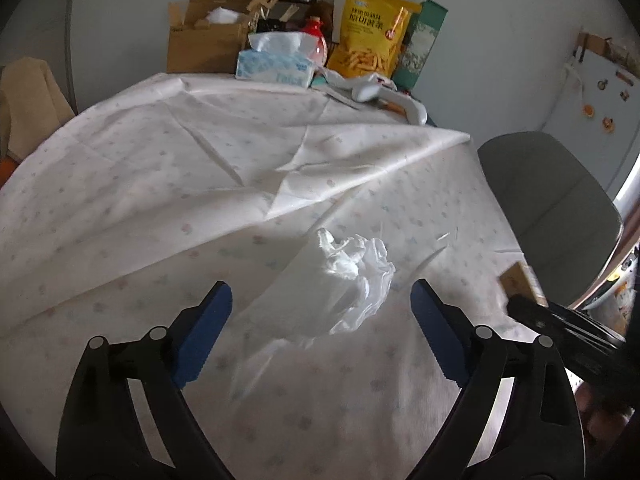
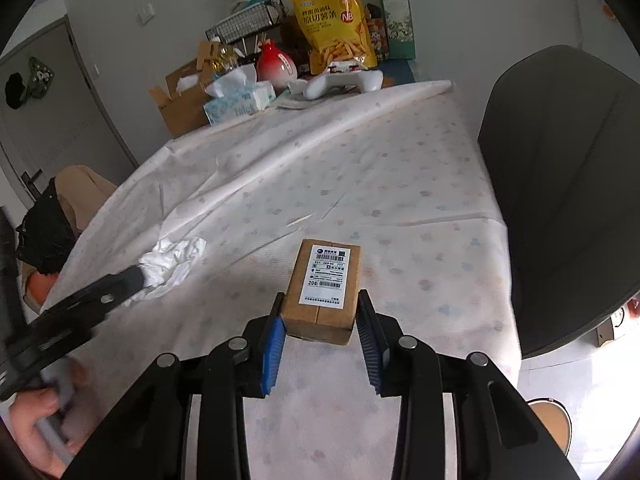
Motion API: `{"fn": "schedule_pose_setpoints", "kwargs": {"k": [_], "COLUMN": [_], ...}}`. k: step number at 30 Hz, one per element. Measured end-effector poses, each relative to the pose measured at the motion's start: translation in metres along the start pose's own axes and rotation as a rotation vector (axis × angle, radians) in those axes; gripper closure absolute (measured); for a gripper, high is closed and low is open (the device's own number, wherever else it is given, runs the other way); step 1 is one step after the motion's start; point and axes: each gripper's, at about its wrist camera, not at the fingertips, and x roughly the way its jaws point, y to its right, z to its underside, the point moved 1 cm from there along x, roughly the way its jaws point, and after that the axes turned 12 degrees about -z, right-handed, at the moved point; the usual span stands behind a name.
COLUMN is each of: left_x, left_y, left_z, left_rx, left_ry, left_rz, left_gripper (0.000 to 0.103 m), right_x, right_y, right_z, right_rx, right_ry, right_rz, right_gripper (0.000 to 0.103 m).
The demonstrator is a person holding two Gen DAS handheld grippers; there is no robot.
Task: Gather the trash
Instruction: 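Grasp the cardboard box with the right tool while the left tool grasps crumpled plastic, then carry the box and crumpled plastic in both tools over the cream bucket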
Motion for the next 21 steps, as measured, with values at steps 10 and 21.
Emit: {"fn": "schedule_pose_setpoints", "kwargs": {"k": [10, 21], "left_x": [0.014, -0.042], "left_y": [0.008, 0.042], "left_z": [0.001, 0.011], "left_rx": [-0.014, 0.007], "left_ry": [-0.050, 0.058], "left_rz": [-0.064, 0.047], "left_gripper": [0.088, 0.090], "right_x": [-0.045, -0.088], "right_y": [0.014, 0.031], "right_z": [0.010, 0.026], "right_rx": [0.046, 0.095], "right_ry": [0.063, 0.117], "right_rz": [-0.046, -0.007], "right_gripper": [0.069, 0.069]}}
